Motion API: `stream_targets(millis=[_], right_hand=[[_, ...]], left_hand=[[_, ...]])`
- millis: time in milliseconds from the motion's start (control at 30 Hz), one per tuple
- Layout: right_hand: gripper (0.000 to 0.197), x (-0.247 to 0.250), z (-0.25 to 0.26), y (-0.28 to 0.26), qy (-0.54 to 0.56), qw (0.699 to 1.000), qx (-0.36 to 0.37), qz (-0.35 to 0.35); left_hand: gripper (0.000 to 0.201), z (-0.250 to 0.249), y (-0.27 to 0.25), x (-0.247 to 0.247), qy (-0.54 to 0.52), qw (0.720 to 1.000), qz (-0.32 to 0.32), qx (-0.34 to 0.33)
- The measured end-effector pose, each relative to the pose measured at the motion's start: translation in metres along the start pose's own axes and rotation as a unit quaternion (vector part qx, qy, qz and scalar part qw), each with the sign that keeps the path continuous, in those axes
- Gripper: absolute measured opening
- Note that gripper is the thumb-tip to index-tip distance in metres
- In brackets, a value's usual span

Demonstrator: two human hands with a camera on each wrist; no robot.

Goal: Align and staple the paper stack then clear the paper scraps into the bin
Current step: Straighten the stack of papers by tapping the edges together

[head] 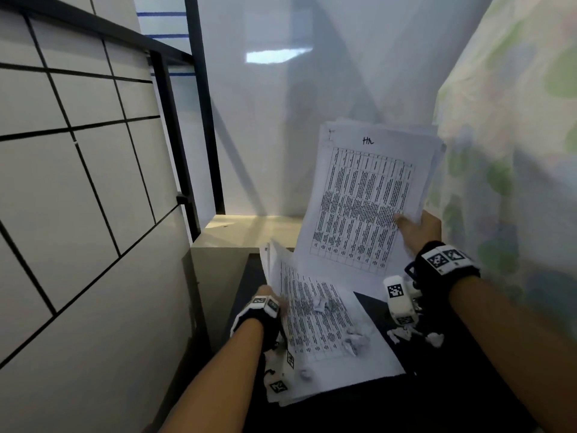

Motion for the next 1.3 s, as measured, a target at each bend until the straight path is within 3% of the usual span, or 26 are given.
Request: stream_targets(millis=[133, 433, 633, 767, 833, 967, 1033, 1100, 1167, 1233, 1300], right_hand=[[0.041, 0.005, -0.001, 0.010, 0.018, 1.000, -0.007, -0.013], [0.041, 0.018, 0.015, 0.037, 0.081, 0.995, 0.009, -0.049], [0.041, 0.014, 0.027, 0.047, 0.096, 0.995, -0.010, 0.024], [0.004, 0.001, 0.032, 0.045, 0.145, 0.982, -0.043, 0.114], [0.016, -0.006, 0.031, 0.045, 0.161, 0.975, -0.052, 0.147], [0.014, -0.024, 0.030, 0.040, 0.190, 0.958, -0.060, 0.204], [0.016, -0.031, 0.026, 0.039, 0.176, 0.966, -0.063, 0.180], [0.031, -0.035, 0.019, 0.041, 0.171, 0.975, -0.068, 0.127], [0.038, -0.038, 0.015, 0.042, 0.166, 0.980, -0.058, 0.089], [0.038, -0.043, 0.017, 0.040, 0.161, 0.983, -0.036, 0.078], [0.037, -0.050, 0.021, 0.034, 0.165, 0.982, -0.017, 0.085]], left_hand=[[0.030, -0.007, 0.007, 0.018, -0.085, 0.994, -0.032, -0.068], [0.041, -0.065, -0.028, 0.073, -0.211, 0.946, -0.133, -0.208], [0.039, -0.101, -0.042, 0.111, -0.273, 0.906, -0.160, -0.282], [0.042, -0.113, -0.045, 0.132, -0.333, 0.886, -0.141, -0.289], [0.042, -0.116, -0.044, 0.139, -0.361, 0.880, -0.117, -0.285], [0.027, -0.125, -0.045, 0.140, -0.380, 0.874, -0.082, -0.290], [0.039, -0.124, -0.044, 0.137, -0.391, 0.874, -0.087, -0.277], [0.059, -0.124, -0.043, 0.132, -0.387, 0.873, -0.090, -0.283], [0.073, -0.127, -0.052, 0.131, -0.308, 0.883, -0.132, -0.328], [0.091, -0.128, -0.059, 0.134, -0.261, 0.876, -0.176, -0.365], [0.093, -0.124, -0.055, 0.140, -0.243, 0.872, -0.216, -0.365]])
Point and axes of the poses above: each hand's wrist, its own y-axis towards the middle knuckle, its own x-axis out of the back of the hand, z = x × y, the point moved 5 cm from there along y, towards the middle knuckle, and after that the axes turned 3 degrees about y, right-handed, at the moved point
